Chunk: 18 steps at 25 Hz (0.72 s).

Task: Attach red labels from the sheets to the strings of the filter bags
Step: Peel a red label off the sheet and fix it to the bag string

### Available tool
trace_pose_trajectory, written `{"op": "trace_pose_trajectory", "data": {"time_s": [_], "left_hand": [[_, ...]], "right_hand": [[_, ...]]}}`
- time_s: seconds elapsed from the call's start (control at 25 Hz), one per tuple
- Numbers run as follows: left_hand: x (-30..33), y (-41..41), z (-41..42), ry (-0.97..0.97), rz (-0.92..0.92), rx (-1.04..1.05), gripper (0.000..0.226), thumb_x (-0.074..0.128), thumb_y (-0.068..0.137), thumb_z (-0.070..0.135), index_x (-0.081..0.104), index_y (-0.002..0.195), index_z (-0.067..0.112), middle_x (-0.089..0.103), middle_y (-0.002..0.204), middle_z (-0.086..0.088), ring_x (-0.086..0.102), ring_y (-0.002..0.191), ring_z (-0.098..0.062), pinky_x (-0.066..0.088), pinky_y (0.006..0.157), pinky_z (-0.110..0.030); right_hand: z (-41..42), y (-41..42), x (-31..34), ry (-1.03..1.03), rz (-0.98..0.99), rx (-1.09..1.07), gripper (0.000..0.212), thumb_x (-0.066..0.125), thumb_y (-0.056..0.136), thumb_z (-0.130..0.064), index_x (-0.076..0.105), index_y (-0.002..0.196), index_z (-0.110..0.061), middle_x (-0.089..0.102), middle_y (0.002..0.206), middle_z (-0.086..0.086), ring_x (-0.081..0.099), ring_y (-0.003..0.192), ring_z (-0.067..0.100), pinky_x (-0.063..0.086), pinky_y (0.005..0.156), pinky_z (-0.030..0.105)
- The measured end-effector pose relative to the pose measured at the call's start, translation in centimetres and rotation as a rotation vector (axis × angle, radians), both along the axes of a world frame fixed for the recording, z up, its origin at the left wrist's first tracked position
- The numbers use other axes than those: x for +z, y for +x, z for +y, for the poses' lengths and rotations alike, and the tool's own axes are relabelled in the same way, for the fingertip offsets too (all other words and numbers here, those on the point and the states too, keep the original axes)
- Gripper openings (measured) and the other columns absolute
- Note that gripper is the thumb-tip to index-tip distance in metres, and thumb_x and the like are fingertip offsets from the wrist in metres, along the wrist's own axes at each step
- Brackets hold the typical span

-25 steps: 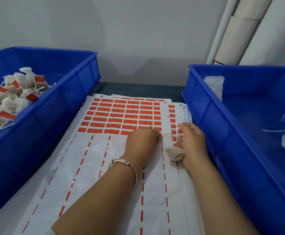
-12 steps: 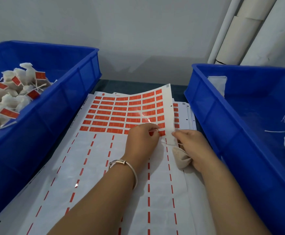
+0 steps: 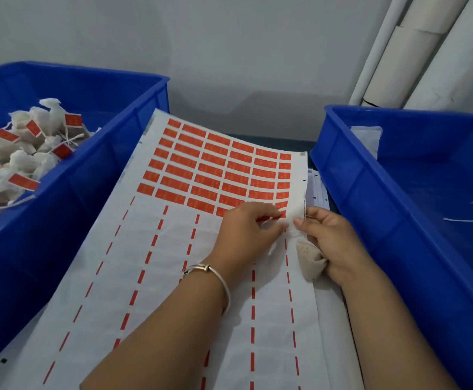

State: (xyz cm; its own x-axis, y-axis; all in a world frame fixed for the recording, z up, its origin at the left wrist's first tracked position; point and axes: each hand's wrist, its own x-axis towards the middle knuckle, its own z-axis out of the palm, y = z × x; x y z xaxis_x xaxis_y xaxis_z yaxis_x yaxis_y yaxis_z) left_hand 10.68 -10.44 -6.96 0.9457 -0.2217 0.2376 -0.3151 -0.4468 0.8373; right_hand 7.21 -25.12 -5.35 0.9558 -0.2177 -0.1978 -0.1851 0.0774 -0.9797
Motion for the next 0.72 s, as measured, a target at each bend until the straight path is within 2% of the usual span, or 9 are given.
{"op": "trace_pose_trajectory", "data": {"time_s": [0.2, 0.32, 0.44, 0.56, 0.72], "left_hand": [[0.3, 0.0, 0.1, 0.028, -0.043, -0.011, 0.025, 0.071, 0.080, 0.032, 0.071, 0.104, 0.023, 0.064, 0.093, 0.019, 0.052, 0.076, 0.012, 0.034, 0.070, -0.003], [0.5, 0.1, 0.1, 0.055, -0.064, -0.018, 0.026, 0.070, 0.080, 0.031, 0.072, 0.105, 0.022, 0.070, 0.101, 0.011, 0.052, 0.074, 0.013, 0.034, 0.069, -0.001], [0.5, 0.1, 0.2, 0.085, -0.091, -0.035, 0.027, 0.069, 0.082, 0.029, 0.071, 0.107, 0.020, 0.070, 0.104, 0.008, 0.052, 0.072, 0.012, 0.035, 0.070, -0.002], [0.8, 0.2, 0.3, 0.111, -0.130, -0.055, 0.024, 0.066, 0.085, 0.026, 0.071, 0.107, 0.018, 0.071, 0.105, 0.006, 0.055, 0.076, 0.004, 0.040, 0.074, -0.005], [1.0, 0.1, 0.5, 0.162, -0.204, -0.068, 0.023, 0.064, 0.086, 0.025, 0.072, 0.106, 0.016, 0.071, 0.102, 0.004, 0.055, 0.078, 0.000, 0.037, 0.073, -0.004]], "right_hand": [[0.2, 0.0, -0.5, -0.066, -0.091, -0.051, 0.012, 0.062, 0.089, -0.016, 0.064, 0.096, -0.026, 0.074, 0.085, -0.015, 0.072, 0.075, 0.009, 0.053, 0.055, 0.019], [0.3, 0.2, -0.9, -0.126, -0.114, -0.069, 0.014, 0.064, 0.088, -0.018, 0.063, 0.094, -0.031, 0.073, 0.090, -0.016, 0.071, 0.080, 0.007, 0.057, 0.064, 0.023], [0.3, 0.4, -1.2, -0.159, -0.131, -0.099, 0.014, 0.066, 0.086, -0.020, 0.063, 0.093, -0.033, 0.073, 0.092, -0.018, 0.071, 0.081, 0.006, 0.058, 0.069, 0.026], [0.4, 0.3, -1.4, -0.163, -0.157, -0.113, 0.015, 0.069, 0.084, -0.022, 0.064, 0.092, -0.033, 0.072, 0.089, -0.022, 0.070, 0.082, 0.003, 0.057, 0.066, 0.021], [0.4, 0.4, -1.6, -0.170, -0.161, -0.124, 0.017, 0.071, 0.081, -0.022, 0.064, 0.092, -0.032, 0.073, 0.092, -0.019, 0.070, 0.083, 0.004, 0.057, 0.068, 0.021]]}}
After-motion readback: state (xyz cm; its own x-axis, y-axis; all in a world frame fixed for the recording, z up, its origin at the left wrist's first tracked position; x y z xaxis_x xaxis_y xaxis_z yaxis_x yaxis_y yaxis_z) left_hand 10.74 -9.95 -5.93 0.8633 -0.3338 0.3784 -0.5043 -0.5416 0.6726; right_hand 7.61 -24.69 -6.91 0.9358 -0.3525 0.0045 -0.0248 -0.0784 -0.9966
